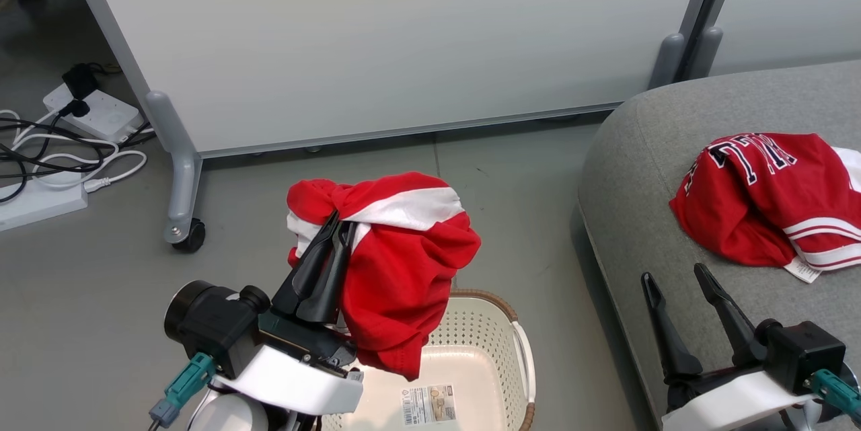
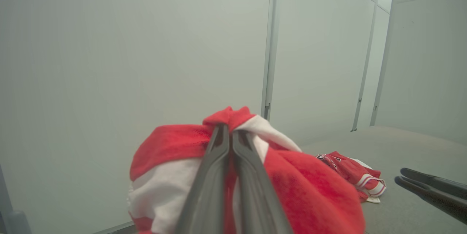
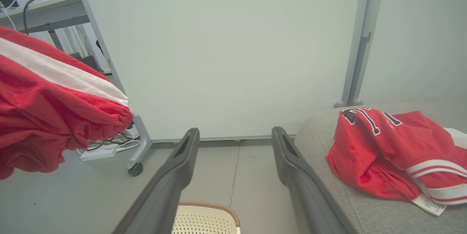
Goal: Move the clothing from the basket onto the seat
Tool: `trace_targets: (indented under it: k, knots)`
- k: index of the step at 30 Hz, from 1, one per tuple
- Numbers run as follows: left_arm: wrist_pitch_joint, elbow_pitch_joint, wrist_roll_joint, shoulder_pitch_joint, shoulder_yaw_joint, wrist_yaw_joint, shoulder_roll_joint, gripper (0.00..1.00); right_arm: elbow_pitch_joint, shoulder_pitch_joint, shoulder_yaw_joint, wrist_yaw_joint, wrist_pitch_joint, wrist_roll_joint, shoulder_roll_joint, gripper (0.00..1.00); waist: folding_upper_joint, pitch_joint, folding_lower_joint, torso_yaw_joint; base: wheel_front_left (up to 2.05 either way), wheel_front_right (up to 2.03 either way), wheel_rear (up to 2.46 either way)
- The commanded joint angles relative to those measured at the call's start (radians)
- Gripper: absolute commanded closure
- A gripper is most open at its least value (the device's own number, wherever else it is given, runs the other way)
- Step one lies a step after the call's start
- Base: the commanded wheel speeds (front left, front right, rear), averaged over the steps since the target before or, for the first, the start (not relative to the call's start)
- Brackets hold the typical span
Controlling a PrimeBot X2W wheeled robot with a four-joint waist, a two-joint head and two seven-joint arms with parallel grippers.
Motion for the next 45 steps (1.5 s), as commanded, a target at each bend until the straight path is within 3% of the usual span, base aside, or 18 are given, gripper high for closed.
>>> trace_targets:
  k: [1, 13, 23, 28, 38, 39, 40, 41, 45]
  knots:
    - [-0.001, -0.004, -0.005, 0.001, 0.001, 0.002, 0.005, 1.00, -0.005, 0.006, -0.002, 0.000, 0.001, 0.005, -0.005, 0.00, -0.0001, 0.001, 0.0001, 0.001, 0.00, 0.00, 0.00]
    - [0.003, 0.004, -0.006, -0.002, -0.009, 0.006, 0.013, 1.00, -0.040, -0.020, 0.028, 0.000, -0.015, 0.046, -0.004, 0.00, -0.0001, -0.001, 0.0001, 0.007, 0.00, 0.00, 0.00]
    - [-0.002, 0.011, -0.004, -0.018, -0.027, 0.000, 0.014, 1.00, -0.123, -0.133, 0.345, 0.000, 0.016, 0.143, -0.005, 0.00, -0.0001, 0.016, 0.0001, 0.017, 0.00, 0.00, 0.00]
    - [-0.006, 0.023, 0.001, -0.027, -0.046, -0.009, 0.011, 1.00, -0.066, -0.205, 0.481, 0.000, 0.021, 0.193, -0.005, 0.00, -0.0001, 0.022, 0.0001, 0.026, 0.00, 0.00, 0.00]
    - [-0.014, 0.028, 0.006, -0.043, -0.079, -0.023, 0.007, 1.00, 0.145, -0.339, 0.618, 0.000, 0.010, 0.205, -0.005, 0.00, -0.0001, 0.032, 0.0001, 0.036, 0.00, 0.00, 0.00]
    - [-0.013, 0.028, 0.006, -0.043, -0.081, -0.022, 0.007, 1.00, 0.160, -0.351, 0.629, 0.000, 0.004, 0.217, -0.005, 0.50, -0.0001, 0.032, 0.0001, 0.037, 0.00, 0.00, 0.00]
    - [-0.014, 0.029, 0.005, -0.043, -0.084, -0.023, 0.006, 1.00, 0.175, -0.361, 0.639, 0.000, 0.001, 0.224, -0.005, 0.90, -0.0001, 0.033, 0.0001, 0.039, 0.00, 0.00, 0.00]
    - [-0.014, 0.030, 0.004, -0.043, -0.086, -0.024, 0.006, 1.00, 0.193, -0.372, 0.647, 0.000, 0.005, 0.231, -0.005, 1.00, -0.0001, 0.034, 0.0001, 0.040, 0.00, 0.00, 0.00]
    - [-0.017, 0.035, 0.000, -0.046, -0.088, -0.023, 0.008, 1.00, 0.228, -0.402, 0.663, 0.000, -0.016, 0.256, -0.005, 1.00, -0.0001, 0.036, 0.0001, 0.044, 0.00, 0.00, 0.00]
